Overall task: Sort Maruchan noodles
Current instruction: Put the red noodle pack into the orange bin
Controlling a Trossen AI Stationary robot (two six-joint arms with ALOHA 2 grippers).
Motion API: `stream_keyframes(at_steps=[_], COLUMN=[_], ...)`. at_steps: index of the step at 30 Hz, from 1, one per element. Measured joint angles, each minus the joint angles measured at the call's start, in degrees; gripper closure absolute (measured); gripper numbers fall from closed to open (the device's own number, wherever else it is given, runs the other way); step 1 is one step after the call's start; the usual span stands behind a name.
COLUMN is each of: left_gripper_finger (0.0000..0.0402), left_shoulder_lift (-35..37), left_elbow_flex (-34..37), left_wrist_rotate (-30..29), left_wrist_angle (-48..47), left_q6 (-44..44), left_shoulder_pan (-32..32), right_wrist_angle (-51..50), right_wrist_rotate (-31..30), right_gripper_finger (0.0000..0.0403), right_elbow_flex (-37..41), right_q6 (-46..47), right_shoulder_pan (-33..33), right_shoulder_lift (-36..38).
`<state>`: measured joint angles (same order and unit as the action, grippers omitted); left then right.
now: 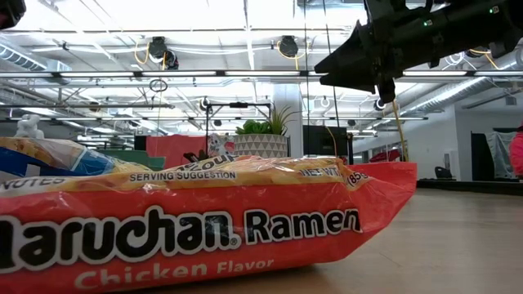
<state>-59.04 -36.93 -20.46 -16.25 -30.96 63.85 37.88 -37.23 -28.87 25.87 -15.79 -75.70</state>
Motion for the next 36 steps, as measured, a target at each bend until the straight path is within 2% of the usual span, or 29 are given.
stream_keyframes(at_steps=[6,15,25,30,36], left_gripper_finger=[0.0272,0.0272,0.0272,0.0272,0.0272], left_shoulder_lift=[-1.4,-4.0,-8.4,-9.0,-9.0], left_elbow_flex=[0.0,-0.1,-0.1,-0.1,-0.1], left_wrist_rotate=[2.1,-5.7,-8.5,-15.3,-15.6], left_wrist_angle=[-0.1,0.0,4.4,9.4,9.7], left_q6=[2.2,8.6,9.9,11.1,12.2], left_shoulder_pan=[0.1,0.1,0.6,1.2,1.2], right_wrist_angle=[0.0,0.0,-1.0,-1.2,-1.3], right_wrist_rotate=[0.0,0.0,0.0,0.1,0.1], right_gripper_finger=[0.0273,0.0273,0.0273,0.0273,0.0273], right_elbow_flex=[0.0,0.0,0.0,0.0,0.0], right_q6=[0.0,0.0,0.0,0.0,0.3], right_shoulder_pan=[0.0,0.0,0.0,0.0,0.0], right_shoulder_lift=[0.0,0.0,0.0,0.0,0.0])
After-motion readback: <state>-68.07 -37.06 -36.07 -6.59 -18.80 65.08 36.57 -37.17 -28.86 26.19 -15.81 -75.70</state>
